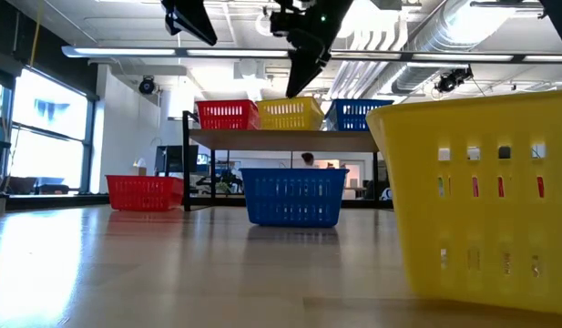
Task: Stack baskets on shelf by color
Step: Put the top yellow bin on the shelf
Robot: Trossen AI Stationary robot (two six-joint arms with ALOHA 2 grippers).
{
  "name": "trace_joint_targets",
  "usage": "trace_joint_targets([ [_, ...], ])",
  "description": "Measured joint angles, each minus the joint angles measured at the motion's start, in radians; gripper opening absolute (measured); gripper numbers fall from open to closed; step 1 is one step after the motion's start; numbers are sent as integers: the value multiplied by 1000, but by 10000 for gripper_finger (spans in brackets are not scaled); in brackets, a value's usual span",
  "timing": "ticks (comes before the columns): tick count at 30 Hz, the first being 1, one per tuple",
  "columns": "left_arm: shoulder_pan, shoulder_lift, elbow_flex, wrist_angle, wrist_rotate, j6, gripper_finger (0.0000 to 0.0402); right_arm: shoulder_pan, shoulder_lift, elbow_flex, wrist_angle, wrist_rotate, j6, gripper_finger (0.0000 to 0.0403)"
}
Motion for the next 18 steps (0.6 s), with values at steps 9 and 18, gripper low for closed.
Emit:
trace_joint_targets([
  [9,0,1,0,0,0,0,49,-3,12,0,-6,1,-11,82],
  [18,0,2,0,4,0,1,49,-24,12,0,-43,-29,-68,34],
])
